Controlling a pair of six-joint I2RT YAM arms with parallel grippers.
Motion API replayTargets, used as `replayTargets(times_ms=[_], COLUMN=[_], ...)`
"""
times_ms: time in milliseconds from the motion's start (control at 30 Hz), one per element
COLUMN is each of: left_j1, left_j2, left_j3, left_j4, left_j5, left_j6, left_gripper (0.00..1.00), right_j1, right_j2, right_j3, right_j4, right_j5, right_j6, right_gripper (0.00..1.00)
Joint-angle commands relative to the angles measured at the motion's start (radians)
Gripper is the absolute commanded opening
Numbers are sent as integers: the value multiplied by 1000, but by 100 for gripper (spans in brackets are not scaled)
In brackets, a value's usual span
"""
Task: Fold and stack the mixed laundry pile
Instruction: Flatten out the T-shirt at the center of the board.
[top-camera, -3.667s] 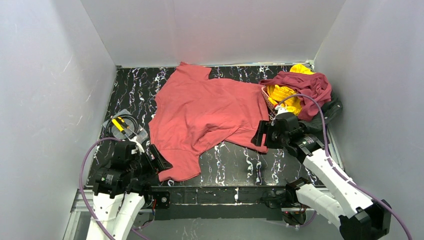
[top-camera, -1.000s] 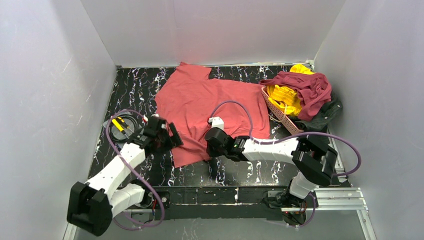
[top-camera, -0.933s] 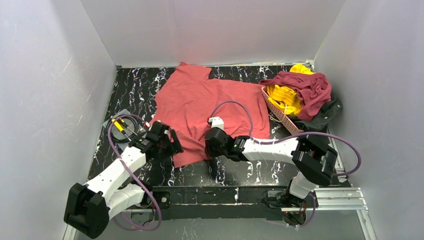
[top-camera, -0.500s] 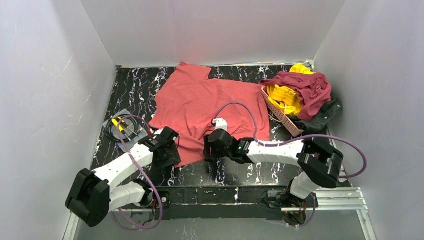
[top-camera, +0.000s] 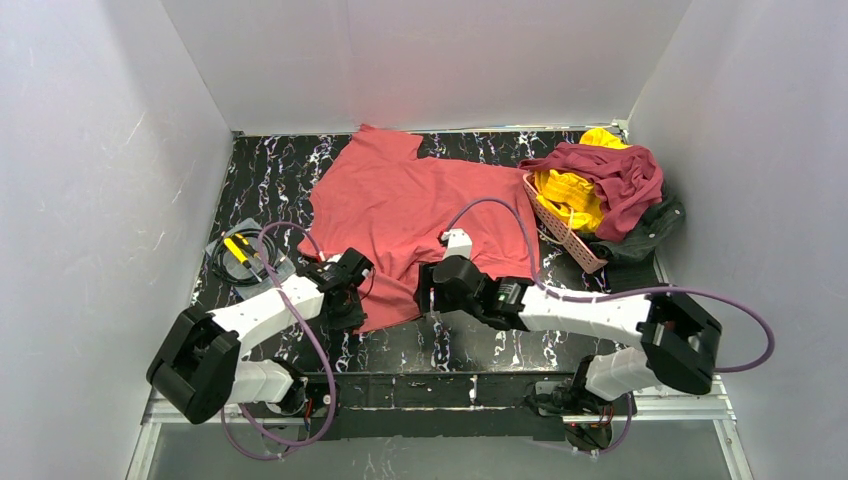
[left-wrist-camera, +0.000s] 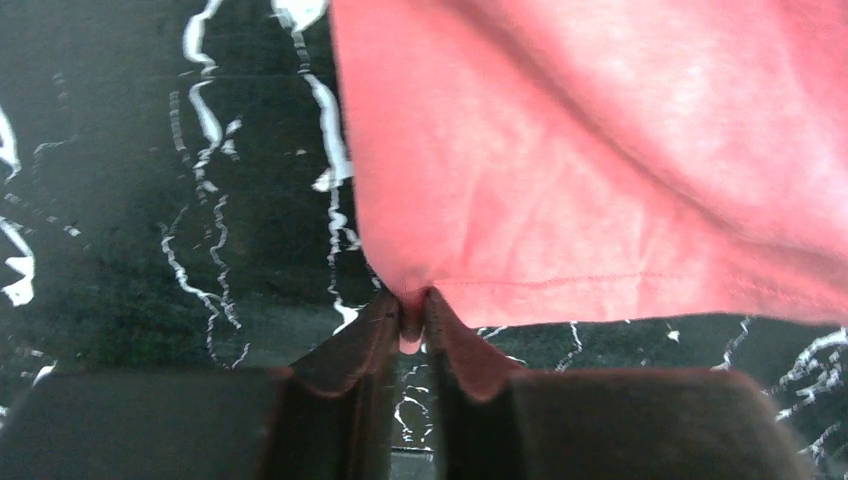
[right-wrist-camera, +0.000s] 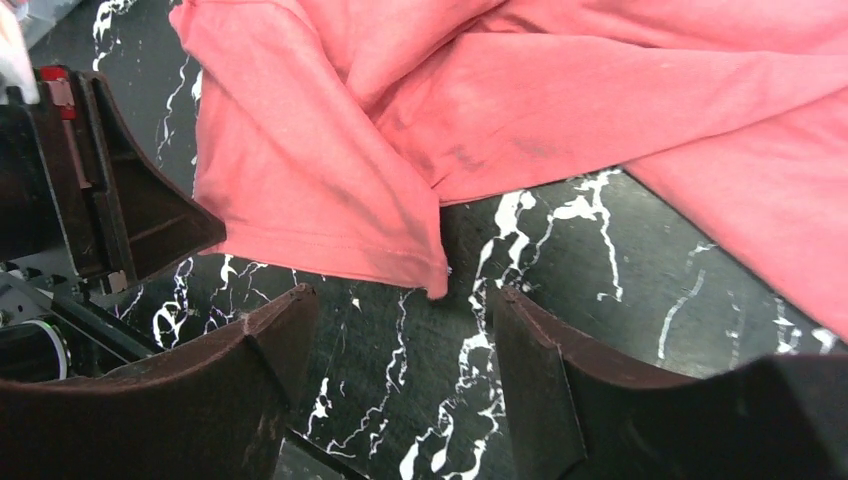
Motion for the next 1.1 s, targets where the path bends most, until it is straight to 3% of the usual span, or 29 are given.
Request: replayTargets(times_ms=[0,167,300,567,833,967,1067], left_j1=[-5,-1,9,26,26,26,26], left_j2=[11,-180,-394,-674,-805,-835,-853], left_j3=[-29,8,58,202,404,428,430], left_j4=[-9,-103,-207,-445,-708,-760,-782], left_j5=[-27,-130,-187,-188,-339,-349,-362], left_j6=[-40,-79,-109,-122,-99,-95,-98], left_gripper=[2,0,0,0,0,0,0], right_j1=[2,-27,-136,-422,-676,-719,-723], right_j2=[-112,-243,-334,-417,-229,-124,-83], right_j3=[-10,-14,-45,-131,-111,-66,-45], right_j4=[-88,-308,-459,-468,-325,-276,-244], right_j5=[104,251,275,156,-47,-74,-99], right_j6=[-8,-15,-16,-113,-267,-328,-365], right_gripper=[75,85,86,83,65,53,49])
